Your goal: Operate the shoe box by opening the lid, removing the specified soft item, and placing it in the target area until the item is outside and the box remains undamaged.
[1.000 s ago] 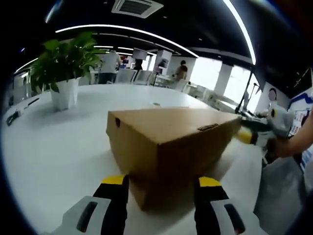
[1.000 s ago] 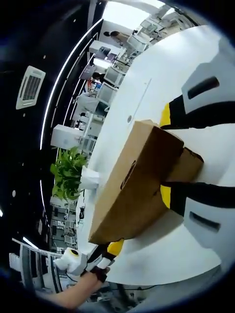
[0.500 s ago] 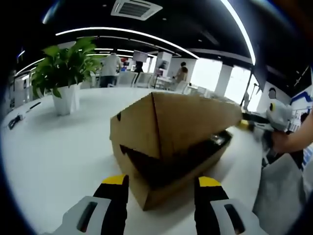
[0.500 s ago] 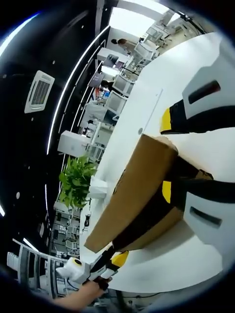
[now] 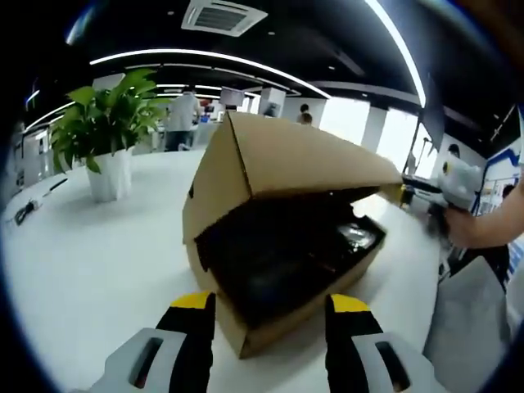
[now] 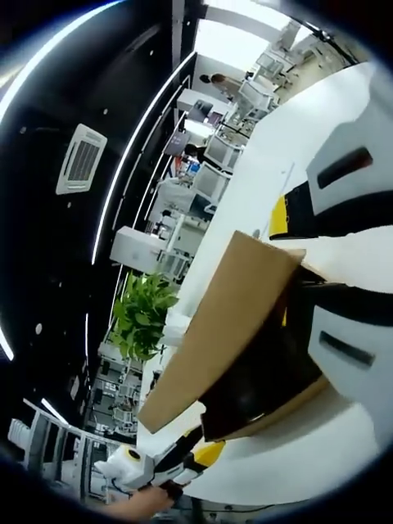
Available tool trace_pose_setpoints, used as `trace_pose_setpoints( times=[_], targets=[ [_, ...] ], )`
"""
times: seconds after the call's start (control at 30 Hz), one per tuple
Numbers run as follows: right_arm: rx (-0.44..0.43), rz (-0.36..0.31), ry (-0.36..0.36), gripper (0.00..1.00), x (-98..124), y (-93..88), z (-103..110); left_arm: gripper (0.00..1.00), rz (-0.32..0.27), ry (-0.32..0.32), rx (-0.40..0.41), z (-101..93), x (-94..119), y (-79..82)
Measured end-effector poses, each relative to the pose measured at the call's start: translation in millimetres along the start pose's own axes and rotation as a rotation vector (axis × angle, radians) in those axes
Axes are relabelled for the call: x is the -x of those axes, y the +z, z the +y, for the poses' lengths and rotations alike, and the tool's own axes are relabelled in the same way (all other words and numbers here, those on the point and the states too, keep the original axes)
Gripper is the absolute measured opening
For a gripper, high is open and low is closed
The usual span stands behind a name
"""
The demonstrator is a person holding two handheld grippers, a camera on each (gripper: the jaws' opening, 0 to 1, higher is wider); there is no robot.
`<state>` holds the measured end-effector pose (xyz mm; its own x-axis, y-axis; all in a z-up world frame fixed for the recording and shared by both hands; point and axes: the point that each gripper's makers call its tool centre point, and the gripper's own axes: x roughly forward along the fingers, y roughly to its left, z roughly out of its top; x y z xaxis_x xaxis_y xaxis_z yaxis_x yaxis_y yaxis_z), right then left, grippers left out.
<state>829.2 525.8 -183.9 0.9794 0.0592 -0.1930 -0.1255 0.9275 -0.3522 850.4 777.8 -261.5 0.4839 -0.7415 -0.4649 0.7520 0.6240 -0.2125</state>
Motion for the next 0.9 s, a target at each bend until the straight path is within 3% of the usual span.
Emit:
trace_pose_setpoints(
  times=[0.43, 0.9],
  targets=[
    [0.014, -0.008, -0.066, 0.03, -9, 10.9, -17, 0.54, -0.018, 0.003, -0.008, 0.1, 3, 5.7],
    [-0.032, -0.028, -0.098, 0.01, -23, 21.3, -30, 0.54, -0.047, 0.004, -0.002, -0.8, 3, 18.4]
  ],
)
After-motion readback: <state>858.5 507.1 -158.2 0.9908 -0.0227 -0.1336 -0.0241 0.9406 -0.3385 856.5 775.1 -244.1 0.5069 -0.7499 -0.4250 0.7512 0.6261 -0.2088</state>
